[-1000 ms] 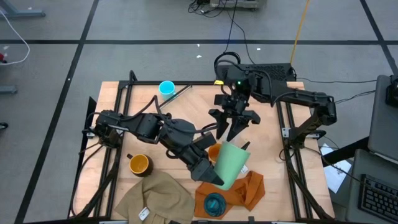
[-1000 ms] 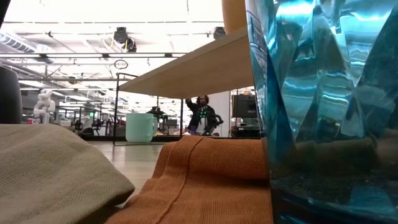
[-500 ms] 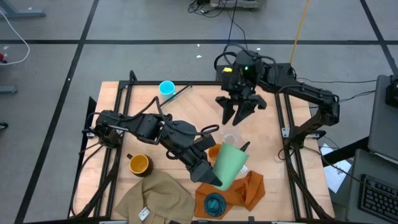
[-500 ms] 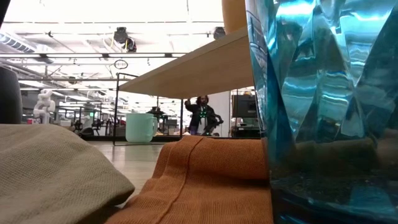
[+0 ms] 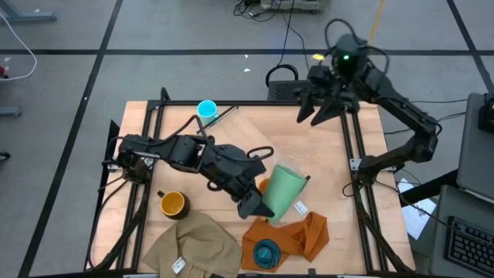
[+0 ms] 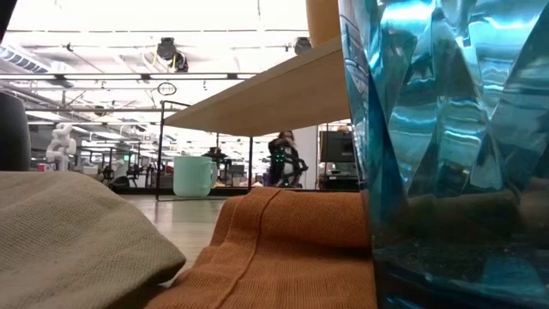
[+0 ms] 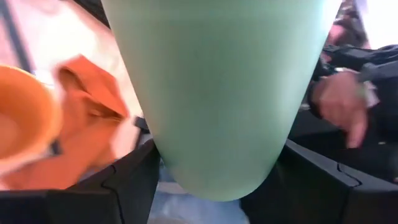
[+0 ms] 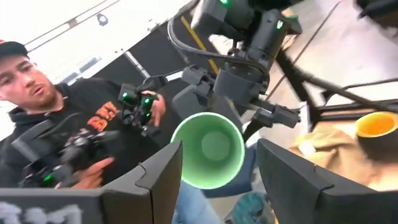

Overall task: Stack small to large cups/mugs on shelf
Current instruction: Put the green cup on the shelf

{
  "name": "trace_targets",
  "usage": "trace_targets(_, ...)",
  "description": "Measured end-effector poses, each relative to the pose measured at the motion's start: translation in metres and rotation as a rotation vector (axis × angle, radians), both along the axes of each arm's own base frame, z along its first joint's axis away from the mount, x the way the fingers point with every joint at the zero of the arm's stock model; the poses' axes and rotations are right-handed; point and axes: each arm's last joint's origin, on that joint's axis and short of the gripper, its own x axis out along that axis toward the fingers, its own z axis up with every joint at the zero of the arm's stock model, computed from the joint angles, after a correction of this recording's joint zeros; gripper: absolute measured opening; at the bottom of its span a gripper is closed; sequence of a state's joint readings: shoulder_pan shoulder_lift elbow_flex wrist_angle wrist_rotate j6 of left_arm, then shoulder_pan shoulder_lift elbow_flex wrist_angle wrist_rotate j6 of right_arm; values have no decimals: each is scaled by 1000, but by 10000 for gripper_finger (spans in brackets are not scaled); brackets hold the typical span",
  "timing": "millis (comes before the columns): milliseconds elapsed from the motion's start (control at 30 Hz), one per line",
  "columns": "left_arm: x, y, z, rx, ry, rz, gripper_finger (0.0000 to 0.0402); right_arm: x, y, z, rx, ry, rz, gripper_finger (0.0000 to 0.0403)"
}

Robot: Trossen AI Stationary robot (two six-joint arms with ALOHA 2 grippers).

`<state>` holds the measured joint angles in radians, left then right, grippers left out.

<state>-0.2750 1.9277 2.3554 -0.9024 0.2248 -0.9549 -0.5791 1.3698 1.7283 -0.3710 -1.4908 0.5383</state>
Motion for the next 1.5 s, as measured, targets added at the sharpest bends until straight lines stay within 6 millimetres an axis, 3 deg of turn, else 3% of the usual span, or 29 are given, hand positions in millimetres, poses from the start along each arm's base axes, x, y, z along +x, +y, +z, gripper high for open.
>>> trace_targets(267, -20, 28, 7, 169, 44, 145, 283, -38, 0, 19, -35, -51, -95, 196)
trace_targets(433, -34, 40, 11, 293, 72, 271, 286, -50, 5, 25, -52, -73, -147, 196)
trace_targets(600, -38, 47, 10, 400, 89, 354, 262, -54, 7, 27, -48, -70, -166, 196)
trace_targets(700, -38, 47, 8, 410, 103, 333, 232, -56, 9, 28, -45, -67, -166, 196)
trace_targets(1000, -46, 54, 8, 483, 149, 364, 69, -63, 14, 30, -45, -66, -170, 196)
trace_targets(1133, -52, 59, 12, 507, 141, 364, 21, -63, 15, 30, -43, -63, -171, 196)
trace_targets(1333, -62, 64, 19, 529, 128, 393, 8, -63, 14, 29, -44, -61, -197, 196)
trace_targets(1500, -63, 64, 18, 518, 143, 372, 3, -63, 14, 16, -22, -21, -219, 196)
